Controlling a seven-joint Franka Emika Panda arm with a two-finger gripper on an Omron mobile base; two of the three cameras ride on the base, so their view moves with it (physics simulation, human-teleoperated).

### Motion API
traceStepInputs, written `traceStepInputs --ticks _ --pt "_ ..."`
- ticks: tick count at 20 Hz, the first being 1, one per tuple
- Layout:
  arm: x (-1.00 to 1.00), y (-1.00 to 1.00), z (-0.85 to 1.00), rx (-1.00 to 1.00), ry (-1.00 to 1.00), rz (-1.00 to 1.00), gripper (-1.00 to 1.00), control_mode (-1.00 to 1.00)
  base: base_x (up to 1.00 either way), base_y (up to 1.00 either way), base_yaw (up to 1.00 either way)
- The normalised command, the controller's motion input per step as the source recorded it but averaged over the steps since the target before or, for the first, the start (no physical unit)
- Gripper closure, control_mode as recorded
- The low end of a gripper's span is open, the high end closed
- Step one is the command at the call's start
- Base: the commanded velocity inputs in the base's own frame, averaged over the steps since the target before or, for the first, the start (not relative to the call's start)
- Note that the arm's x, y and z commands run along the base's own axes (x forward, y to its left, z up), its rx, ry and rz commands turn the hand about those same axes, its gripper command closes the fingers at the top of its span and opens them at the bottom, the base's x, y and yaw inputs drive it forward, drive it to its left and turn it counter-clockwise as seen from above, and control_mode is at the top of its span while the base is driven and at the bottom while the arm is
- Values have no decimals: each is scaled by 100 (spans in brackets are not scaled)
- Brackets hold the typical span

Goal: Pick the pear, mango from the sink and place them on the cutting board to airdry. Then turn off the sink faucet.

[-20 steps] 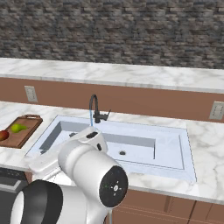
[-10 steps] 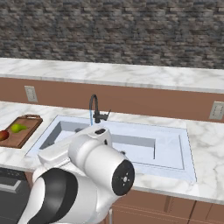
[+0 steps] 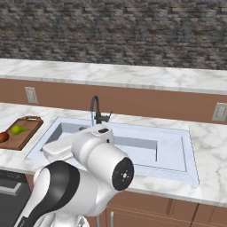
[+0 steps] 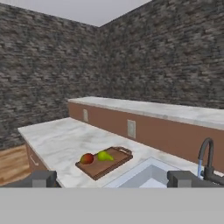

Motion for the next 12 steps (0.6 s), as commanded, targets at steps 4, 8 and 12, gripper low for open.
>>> traceStepInputs --ticks 4,8,12 --pt "13 19 -17 6 0 -6 -100 -100 0 0 0" --pt "11 25 -21 4 0 -5 -100 -100 0 0 0" --pt "9 31 -18 0 -2 -3 -100 -100 0 0 0"
